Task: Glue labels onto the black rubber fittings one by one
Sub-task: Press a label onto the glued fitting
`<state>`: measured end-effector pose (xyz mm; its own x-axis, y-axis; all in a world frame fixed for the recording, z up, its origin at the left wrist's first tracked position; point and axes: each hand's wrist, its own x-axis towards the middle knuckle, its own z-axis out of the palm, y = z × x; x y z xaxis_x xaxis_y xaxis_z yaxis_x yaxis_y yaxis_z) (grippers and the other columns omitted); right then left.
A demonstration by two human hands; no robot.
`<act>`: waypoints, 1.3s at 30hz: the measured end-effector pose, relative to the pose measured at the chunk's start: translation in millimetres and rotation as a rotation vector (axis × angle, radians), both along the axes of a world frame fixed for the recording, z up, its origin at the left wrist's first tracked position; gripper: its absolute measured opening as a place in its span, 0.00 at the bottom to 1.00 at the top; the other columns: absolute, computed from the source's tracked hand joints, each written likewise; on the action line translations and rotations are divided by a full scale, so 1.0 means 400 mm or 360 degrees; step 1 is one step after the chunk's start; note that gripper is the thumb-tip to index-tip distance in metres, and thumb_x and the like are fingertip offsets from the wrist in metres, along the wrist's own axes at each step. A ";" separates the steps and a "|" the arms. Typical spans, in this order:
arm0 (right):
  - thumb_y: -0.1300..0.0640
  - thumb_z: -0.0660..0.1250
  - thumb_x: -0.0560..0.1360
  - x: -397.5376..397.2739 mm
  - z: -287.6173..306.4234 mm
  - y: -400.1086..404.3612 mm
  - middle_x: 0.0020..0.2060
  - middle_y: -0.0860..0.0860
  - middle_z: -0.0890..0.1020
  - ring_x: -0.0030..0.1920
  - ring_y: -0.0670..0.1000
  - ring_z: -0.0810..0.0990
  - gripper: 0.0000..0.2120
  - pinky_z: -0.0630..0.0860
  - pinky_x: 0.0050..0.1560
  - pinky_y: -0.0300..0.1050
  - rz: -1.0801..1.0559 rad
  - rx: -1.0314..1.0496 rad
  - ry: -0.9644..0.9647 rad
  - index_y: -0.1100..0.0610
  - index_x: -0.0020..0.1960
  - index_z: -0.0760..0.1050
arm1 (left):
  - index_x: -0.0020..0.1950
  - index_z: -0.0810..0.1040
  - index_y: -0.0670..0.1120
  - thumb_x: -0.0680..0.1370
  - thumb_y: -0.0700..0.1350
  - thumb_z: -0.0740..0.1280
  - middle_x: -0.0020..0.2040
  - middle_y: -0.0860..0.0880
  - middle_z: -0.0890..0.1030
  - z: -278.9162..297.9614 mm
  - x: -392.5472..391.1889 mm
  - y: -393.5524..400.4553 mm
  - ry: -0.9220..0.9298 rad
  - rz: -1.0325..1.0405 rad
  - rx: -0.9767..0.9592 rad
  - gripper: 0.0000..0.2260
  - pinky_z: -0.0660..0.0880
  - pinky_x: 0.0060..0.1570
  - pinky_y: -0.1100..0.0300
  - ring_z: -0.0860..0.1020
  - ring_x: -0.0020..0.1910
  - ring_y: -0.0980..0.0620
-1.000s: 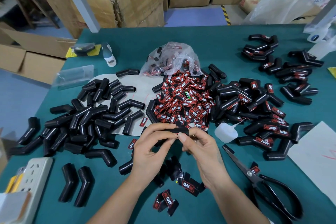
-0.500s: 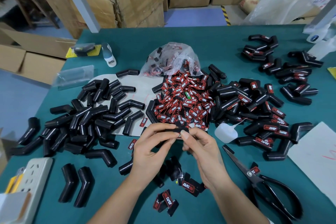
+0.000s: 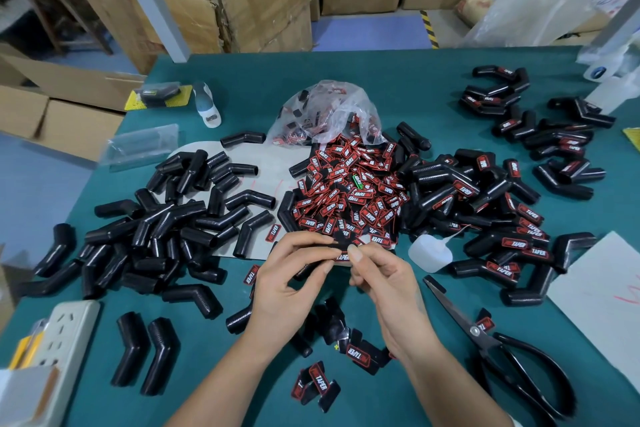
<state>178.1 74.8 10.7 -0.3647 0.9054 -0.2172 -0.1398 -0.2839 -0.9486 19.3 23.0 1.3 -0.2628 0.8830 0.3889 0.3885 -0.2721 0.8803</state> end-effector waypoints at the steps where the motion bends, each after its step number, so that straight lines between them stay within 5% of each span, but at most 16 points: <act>1: 0.40 0.72 0.74 -0.001 -0.003 0.000 0.35 0.42 0.76 0.39 0.45 0.74 0.15 0.75 0.45 0.37 -0.0003 0.0005 -0.0010 0.52 0.47 0.87 | 0.57 0.87 0.49 0.81 0.39 0.72 0.59 0.52 0.82 0.000 -0.001 0.000 -0.0004 -0.0009 -0.0005 0.08 0.76 0.62 0.58 0.82 0.60 0.45; 11: 0.32 0.69 0.75 -0.001 -0.014 0.001 0.35 0.47 0.75 0.38 0.47 0.75 0.22 0.72 0.48 0.45 0.0031 0.0038 -0.0102 0.50 0.38 0.80 | 0.57 0.86 0.51 0.80 0.42 0.72 0.59 0.54 0.81 -0.001 -0.004 0.003 -0.0088 -0.0014 -0.0104 0.08 0.73 0.65 0.62 0.81 0.62 0.48; 14: 0.39 0.72 0.75 -0.007 -0.007 -0.004 0.39 0.42 0.79 0.40 0.43 0.77 0.11 0.75 0.45 0.37 0.0066 0.0140 -0.0088 0.46 0.46 0.86 | 0.54 0.86 0.52 0.80 0.44 0.73 0.57 0.52 0.82 0.003 0.001 0.003 -0.0214 0.0040 -0.0116 0.06 0.74 0.64 0.60 0.82 0.60 0.46; 18: 0.49 0.78 0.75 -0.015 -0.005 -0.010 0.42 0.41 0.79 0.43 0.42 0.77 0.01 0.74 0.47 0.37 -0.0036 0.0237 -0.0114 0.43 0.46 0.88 | 0.52 0.87 0.52 0.79 0.46 0.74 0.55 0.51 0.83 0.006 0.007 0.001 -0.0263 0.0076 -0.0135 0.05 0.76 0.63 0.58 0.82 0.59 0.46; 30: 0.48 0.71 0.80 -0.004 0.008 -0.009 0.43 0.43 0.76 0.41 0.44 0.75 0.07 0.73 0.46 0.38 0.0041 0.0276 -0.0159 0.49 0.50 0.87 | 0.54 0.89 0.48 0.79 0.42 0.75 0.56 0.50 0.83 0.003 0.005 -0.004 -0.0208 0.0090 -0.0068 0.06 0.79 0.60 0.56 0.83 0.58 0.45; 39: 0.51 0.69 0.78 -0.015 0.023 -0.013 0.36 0.40 0.74 0.38 0.45 0.73 0.11 0.72 0.42 0.34 -0.0025 0.0178 -0.0102 0.45 0.38 0.83 | 0.53 0.89 0.44 0.78 0.39 0.75 0.56 0.49 0.83 -0.004 0.017 -0.007 -0.0060 0.0096 0.0038 0.05 0.78 0.58 0.57 0.83 0.56 0.46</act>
<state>172.0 69.6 20.0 -0.3387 0.9309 -0.1369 -0.0817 -0.1741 -0.9813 26.2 20.1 -0.2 -0.3302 0.8557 0.3985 0.3716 -0.2702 0.8882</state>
